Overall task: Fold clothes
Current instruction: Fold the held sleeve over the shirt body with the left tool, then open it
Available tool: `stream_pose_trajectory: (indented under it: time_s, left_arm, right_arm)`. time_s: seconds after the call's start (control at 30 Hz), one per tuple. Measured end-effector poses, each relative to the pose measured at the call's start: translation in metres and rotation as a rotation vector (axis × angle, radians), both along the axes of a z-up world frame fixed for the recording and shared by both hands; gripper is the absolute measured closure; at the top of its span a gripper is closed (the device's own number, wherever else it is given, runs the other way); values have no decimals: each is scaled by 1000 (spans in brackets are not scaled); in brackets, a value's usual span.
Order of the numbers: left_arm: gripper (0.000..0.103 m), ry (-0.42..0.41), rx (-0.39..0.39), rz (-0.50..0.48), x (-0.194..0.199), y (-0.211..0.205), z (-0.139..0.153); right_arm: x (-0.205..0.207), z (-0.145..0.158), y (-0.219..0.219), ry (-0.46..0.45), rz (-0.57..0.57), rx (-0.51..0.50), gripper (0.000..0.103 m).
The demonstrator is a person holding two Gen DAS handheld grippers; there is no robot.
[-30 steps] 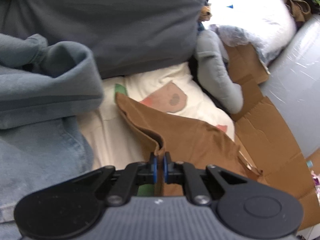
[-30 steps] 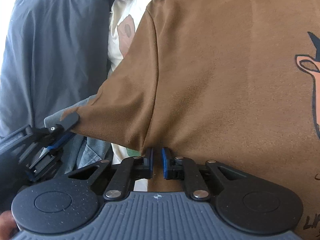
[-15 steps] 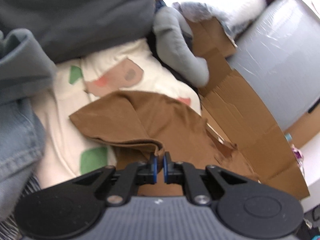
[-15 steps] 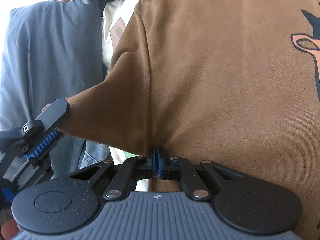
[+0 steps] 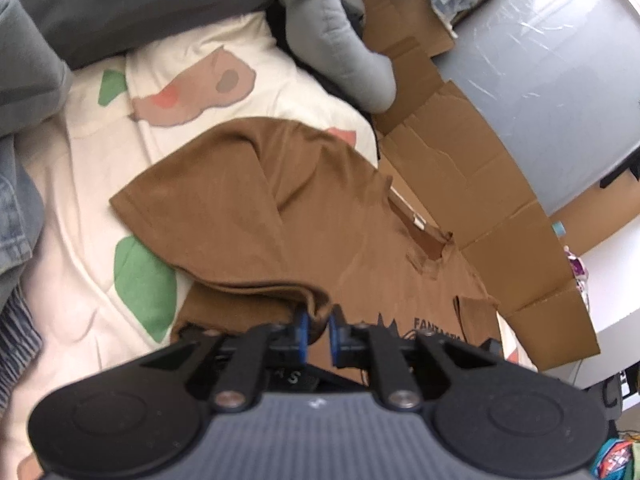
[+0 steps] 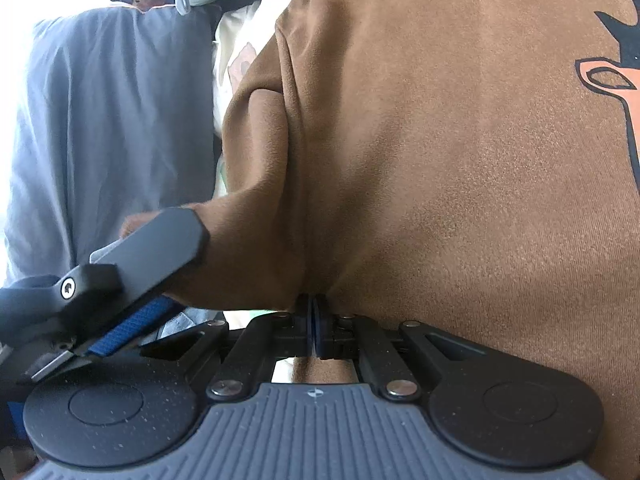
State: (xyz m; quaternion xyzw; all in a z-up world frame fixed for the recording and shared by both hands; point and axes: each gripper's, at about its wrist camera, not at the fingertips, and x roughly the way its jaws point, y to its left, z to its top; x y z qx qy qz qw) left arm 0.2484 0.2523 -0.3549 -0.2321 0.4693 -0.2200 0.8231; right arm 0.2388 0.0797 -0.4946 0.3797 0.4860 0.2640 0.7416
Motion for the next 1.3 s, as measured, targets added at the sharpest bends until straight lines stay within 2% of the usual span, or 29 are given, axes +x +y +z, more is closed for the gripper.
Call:
stream_pose_trajectory:
  time_s: [0.07,0.13,0.2,0.27,0.33,0.5,0.57,0.63,0.67,0.8,0.9,1.03,1.3]
  left_arm:
    - [68,-5,-9,-11,-4,2,4]
    - [58,-15,-14,-11,-9,6,7]
    - [57,-23,-7,8,-13,13,9]
    - [57,-12,37,46,-14,20,4]
    - [58,0,79,81,-15,26,-1]
    - [60,-1,154,105,-14,32,-13]
    - [65,2,166,86,-11,30,-19]
    - [70,5,178,67,-8,28,-24]
    - [74,6,184,58,-7,27,-27]
    - [75,5,208,29,-4,23,-36]
    - [79,0,223,25,-3,22,-38]
    - [90,3,261,24,-1,23,-39]
    - [90,-9,333,-18,1,18,-37]
  right_arm:
    - [0,2,-2,1,14,-7,95]
    - [0,5,-5,8,29,-15,93]
    - [-2,9,-9,3,53,-21,84]
    - [-3,15,-12,-14,81,-31,67]
    - [-7,24,-17,-37,107,-55,58]
    - [-6,41,-37,-60,92,-173,56]
    - [-5,42,-51,-78,71,-215,56]
    - [-3,50,-56,-128,66,-301,56]
    - [-1,53,-57,-143,74,-319,56]
    - [6,59,-52,-206,130,-386,56]
    - [11,61,-44,-234,170,-412,56]
    - [13,62,-39,-259,210,-445,56]
    - [14,60,-26,-315,302,-486,57]
